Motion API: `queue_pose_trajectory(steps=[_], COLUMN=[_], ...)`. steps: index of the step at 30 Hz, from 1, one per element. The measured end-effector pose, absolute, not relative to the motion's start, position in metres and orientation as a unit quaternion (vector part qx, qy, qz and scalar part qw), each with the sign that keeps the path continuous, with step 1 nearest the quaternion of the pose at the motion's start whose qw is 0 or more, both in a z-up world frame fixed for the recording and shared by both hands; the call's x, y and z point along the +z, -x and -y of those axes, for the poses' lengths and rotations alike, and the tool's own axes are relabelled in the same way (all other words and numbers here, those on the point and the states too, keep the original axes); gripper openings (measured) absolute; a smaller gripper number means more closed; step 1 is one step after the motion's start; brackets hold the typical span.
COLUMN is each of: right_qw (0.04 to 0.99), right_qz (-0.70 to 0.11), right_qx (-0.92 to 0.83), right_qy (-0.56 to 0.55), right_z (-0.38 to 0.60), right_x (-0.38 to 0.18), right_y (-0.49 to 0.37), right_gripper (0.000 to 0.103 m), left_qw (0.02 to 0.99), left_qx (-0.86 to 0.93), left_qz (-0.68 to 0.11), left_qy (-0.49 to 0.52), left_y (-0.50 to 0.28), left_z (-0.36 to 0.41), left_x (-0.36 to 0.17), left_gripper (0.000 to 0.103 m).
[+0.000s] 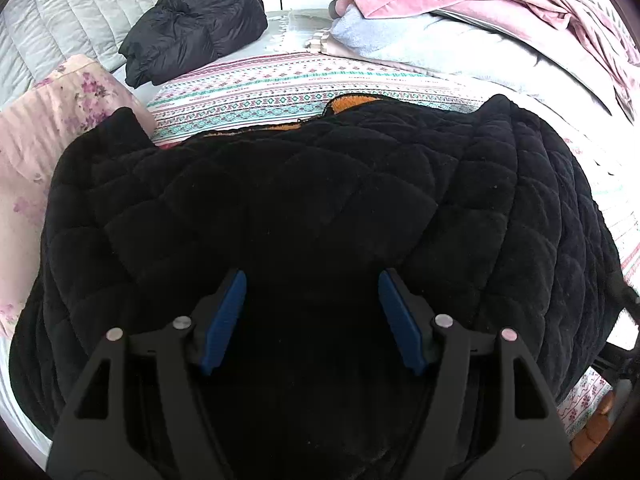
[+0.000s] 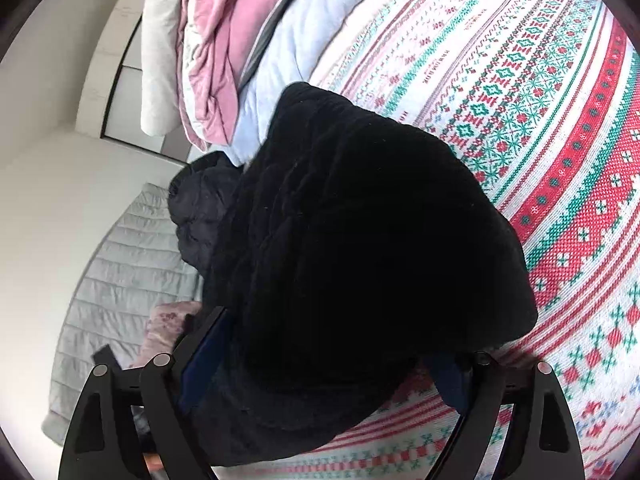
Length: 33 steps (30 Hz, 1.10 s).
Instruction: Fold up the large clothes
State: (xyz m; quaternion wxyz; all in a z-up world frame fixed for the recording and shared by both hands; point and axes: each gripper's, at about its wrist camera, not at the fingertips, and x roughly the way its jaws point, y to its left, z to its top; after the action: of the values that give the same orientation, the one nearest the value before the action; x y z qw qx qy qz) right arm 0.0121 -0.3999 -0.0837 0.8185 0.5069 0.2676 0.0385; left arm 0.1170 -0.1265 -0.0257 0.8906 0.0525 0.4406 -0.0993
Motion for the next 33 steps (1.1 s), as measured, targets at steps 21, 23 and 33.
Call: queue_pose_trajectory(steps=[21, 23, 33], right_qw=[0.889, 0.906, 0.893], right_qz=[-0.205, -0.171, -0.231], right_qx=[0.066, 0.066, -0.084], right_qy=[-0.404, -0.381, -0.378], right_z=[0.384, 0.395, 0.481], right_x=[0.003, 0.031, -0.006], right_y=[-0.047, -0.029, 0.046], right_gripper=[0.020, 0.020, 0.020], left_qw=[0.892, 0.896, 0.863], left_qx=[-0.111, -0.137, -0.206], left_qz=[-0.438, -0.421, -0.445], left_qy=[0.004, 0.031, -0.118], left_y=[-0.123, -0.117, -0.069], left_z=[0.119, 0.124, 0.271], left_x=[-0.007, 0.011, -0.033], left_gripper=[0.068, 0.068, 0.068])
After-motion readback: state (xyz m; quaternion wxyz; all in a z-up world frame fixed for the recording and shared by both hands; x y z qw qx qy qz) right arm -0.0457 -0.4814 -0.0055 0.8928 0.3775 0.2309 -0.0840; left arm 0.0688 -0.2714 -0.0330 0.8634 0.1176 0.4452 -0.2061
